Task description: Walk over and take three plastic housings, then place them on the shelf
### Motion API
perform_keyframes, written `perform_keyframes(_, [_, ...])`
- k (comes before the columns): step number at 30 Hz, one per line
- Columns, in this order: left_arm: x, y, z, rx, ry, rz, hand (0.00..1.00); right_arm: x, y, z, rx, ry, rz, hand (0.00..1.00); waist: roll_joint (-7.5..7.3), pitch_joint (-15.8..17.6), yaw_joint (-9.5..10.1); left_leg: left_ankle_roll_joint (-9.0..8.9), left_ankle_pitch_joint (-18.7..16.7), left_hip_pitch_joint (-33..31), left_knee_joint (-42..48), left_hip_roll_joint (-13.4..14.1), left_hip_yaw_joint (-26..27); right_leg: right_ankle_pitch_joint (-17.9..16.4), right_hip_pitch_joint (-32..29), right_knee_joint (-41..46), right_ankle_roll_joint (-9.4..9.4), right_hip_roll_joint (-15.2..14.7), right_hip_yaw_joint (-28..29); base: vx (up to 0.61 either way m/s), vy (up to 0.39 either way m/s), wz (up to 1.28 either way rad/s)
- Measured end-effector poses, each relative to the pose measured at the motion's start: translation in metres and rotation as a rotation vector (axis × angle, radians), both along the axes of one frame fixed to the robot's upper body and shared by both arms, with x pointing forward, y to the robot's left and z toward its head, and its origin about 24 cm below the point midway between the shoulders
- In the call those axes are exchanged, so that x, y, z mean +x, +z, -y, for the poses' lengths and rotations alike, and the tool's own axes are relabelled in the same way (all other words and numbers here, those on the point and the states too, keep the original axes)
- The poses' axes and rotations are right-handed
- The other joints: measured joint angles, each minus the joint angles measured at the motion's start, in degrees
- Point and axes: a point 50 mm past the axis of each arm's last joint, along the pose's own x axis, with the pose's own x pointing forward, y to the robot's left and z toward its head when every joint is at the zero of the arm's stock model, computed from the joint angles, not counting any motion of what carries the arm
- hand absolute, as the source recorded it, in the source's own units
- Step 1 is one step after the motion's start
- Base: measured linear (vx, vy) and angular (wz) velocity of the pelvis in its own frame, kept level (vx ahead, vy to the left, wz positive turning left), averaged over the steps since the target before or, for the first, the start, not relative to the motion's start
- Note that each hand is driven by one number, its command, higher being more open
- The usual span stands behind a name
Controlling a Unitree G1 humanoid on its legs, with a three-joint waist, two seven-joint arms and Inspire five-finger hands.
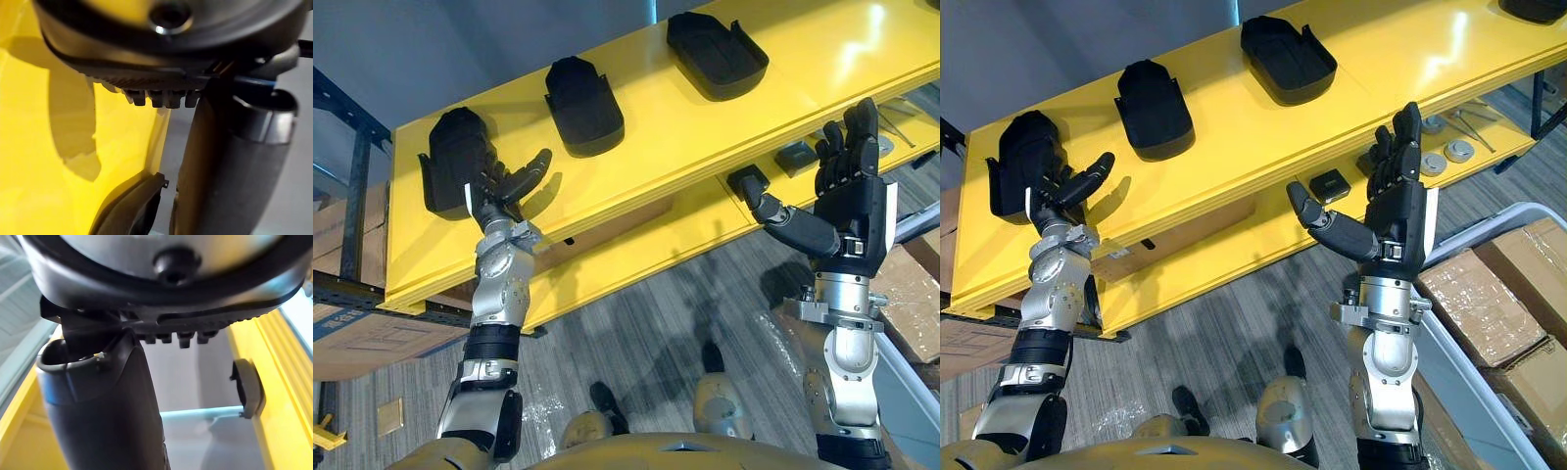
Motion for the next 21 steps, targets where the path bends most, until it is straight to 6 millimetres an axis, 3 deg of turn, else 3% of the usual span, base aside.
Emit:
perform_keyframes(5, [-0.012, 0.026, 0.024, -0.035, -0.179, 0.179, 1.0, 0.001, 0.0, -0.004, -0.004, 0.024, -0.002, 1.0, 0.05, -0.03, 0.2, 0.0, 0.01, -0.04, -0.02, -0.14, -0.44, 0.01, 0.22, -0.01, -0.04, -0.17, -0.38, 0.0, 0.0, 0.03])
perform_keyframes(10, [-0.043, 0.075, 0.071, -0.042, -0.496, 0.497, 1.0, 0.004, -0.001, -0.02, -0.002, 0.103, -0.003, 1.0, 0.64, -0.42, 1.51, 0.01, 0.01, -0.1, 0.0, -0.32, -1.95, -0.43, 1.27, -0.05, 0.21, -0.54, -1.87, 0.0, -0.004, 0.14])
perform_keyframes(12, [-0.057, 0.082, 0.079, -0.077, -0.556, 0.575, 1.0, 0.006, 0.0, -0.028, -0.011, 0.148, 0.004, 1.0, 1.26, -0.83, 1.67, 0.02, 0.01, -0.26, 0.0, -0.5, -2.8, -0.6, 1.7, -0.09, 0.36, -0.81, -2.8, 0.0, -0.005, 0.2])
perform_keyframes(16, [-0.079, 0.082, 0.082, -0.117, -0.6, 0.644, 1.0, 0.01, 0.006, -0.042, -0.037, 0.233, 0.023, 1.0, 2.34, -1.77, 3.13, 0.05, 0.03, -0.62, 0.18, -0.61, -4.85, -1.17, 2.86, -0.06, 0.54, -1.15, -4.9, -0.01, -0.008, 0.29])
perform_keyframes(21, [-0.103, 0.067, 0.077, -0.147, -0.606, 0.669, 1.0, 0.022, 0.01, -0.058, -0.121, 0.276, -0.01, 1.0, 1.54, -2.78, 6.4, -0.02, 0.85, -3.75, 0.81, -0.75, -9.94, -1.3, 3.95, -0.36, 0.48, -1.6, -10.11, -0.02, -0.018, 0.52])
